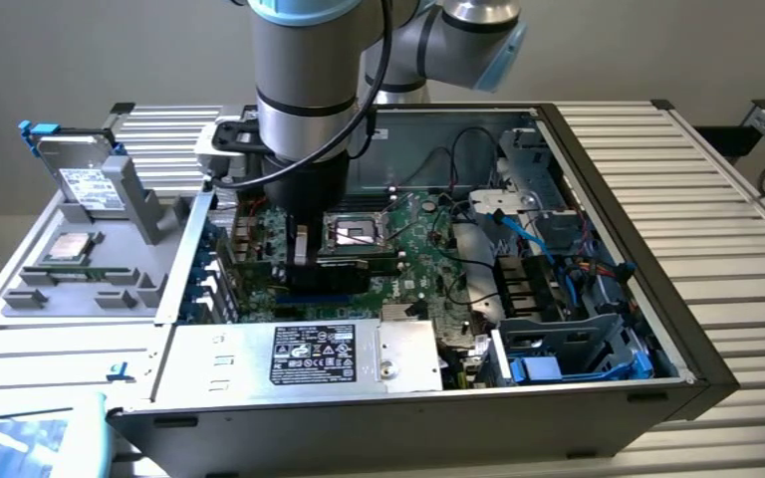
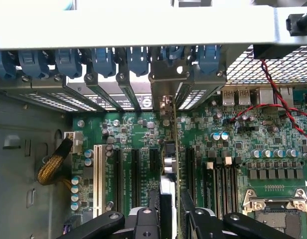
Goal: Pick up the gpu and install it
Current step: 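Insert the gpu into the slot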
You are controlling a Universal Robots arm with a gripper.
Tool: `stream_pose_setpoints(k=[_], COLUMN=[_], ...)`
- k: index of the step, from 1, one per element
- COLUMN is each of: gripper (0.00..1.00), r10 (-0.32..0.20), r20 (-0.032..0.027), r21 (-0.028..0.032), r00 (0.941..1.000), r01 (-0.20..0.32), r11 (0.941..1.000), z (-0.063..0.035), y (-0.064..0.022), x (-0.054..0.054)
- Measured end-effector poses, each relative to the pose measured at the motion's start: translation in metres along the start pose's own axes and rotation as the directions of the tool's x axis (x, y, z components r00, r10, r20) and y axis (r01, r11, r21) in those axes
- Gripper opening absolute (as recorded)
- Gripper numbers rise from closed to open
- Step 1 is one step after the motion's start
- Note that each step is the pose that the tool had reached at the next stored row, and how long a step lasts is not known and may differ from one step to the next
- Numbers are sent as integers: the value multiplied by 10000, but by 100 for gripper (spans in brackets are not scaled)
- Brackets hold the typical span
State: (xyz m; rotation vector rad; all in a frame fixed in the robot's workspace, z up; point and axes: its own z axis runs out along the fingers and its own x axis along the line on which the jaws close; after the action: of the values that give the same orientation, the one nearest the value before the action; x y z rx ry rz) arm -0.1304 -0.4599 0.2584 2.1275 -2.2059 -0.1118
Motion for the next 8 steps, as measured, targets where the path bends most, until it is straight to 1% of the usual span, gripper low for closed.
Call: stream_pose_setpoints(k=[8], gripper=[27], r10=[-16], r20=[-2], r21=[0], r00=[10000], r01=[16], r11=[10000], z=[0], y=[-6], x=[0])
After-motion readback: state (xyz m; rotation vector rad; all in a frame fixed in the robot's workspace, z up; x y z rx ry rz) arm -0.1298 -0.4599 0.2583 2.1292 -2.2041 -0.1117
